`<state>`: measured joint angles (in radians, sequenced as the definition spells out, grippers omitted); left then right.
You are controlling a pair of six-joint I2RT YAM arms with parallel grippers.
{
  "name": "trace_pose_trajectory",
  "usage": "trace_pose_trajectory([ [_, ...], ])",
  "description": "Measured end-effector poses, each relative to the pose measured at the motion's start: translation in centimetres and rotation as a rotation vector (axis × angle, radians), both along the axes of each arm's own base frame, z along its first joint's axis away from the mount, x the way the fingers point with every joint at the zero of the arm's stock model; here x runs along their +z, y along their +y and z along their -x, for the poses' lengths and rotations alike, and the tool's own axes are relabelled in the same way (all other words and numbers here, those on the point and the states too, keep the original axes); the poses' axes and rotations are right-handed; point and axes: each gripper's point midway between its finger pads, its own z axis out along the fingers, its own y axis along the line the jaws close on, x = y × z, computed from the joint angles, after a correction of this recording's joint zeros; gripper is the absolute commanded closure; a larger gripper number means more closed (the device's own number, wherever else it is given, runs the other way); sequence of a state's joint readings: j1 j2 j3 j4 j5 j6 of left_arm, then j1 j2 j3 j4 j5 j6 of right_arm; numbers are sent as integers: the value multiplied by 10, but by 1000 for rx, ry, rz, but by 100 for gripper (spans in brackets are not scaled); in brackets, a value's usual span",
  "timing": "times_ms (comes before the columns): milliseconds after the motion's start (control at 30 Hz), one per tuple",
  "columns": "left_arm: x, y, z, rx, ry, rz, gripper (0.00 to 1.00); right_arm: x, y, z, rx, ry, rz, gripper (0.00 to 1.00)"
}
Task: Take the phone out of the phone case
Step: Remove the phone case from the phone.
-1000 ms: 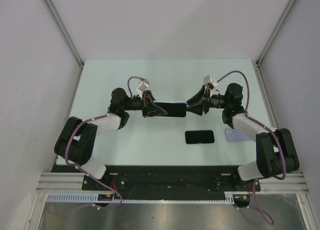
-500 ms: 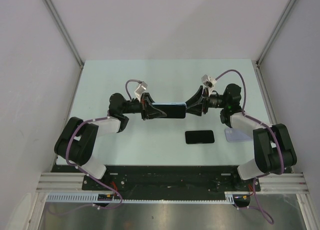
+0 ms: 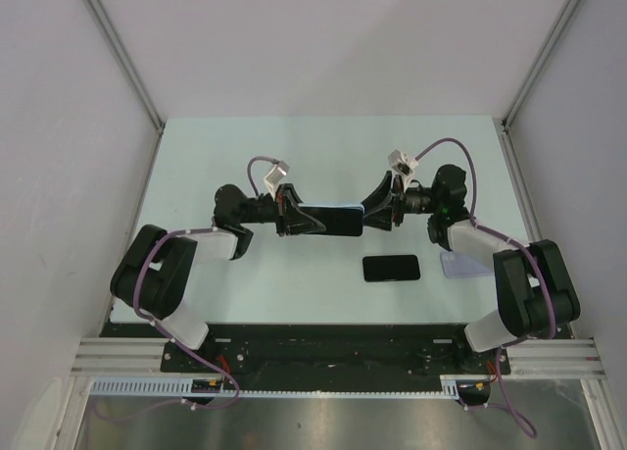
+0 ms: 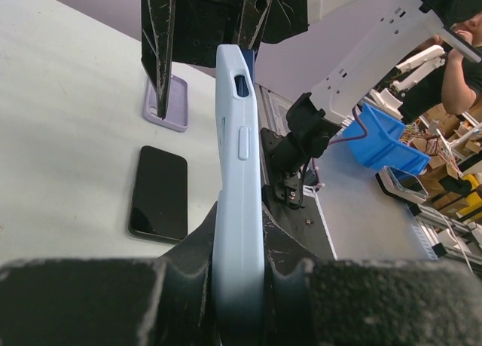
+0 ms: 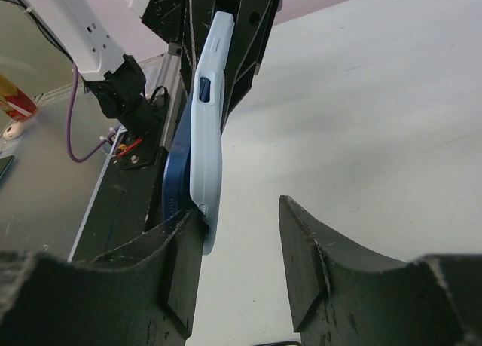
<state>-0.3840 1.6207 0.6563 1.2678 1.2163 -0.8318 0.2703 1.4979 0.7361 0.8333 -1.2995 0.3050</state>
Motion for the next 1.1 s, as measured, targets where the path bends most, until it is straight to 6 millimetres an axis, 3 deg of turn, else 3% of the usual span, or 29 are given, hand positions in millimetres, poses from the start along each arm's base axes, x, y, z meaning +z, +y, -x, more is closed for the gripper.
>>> trace_pose_trajectory([
  [1100, -19, 5, -1, 53, 61, -4, 100, -24, 23, -1, 4, 80, 15, 46],
])
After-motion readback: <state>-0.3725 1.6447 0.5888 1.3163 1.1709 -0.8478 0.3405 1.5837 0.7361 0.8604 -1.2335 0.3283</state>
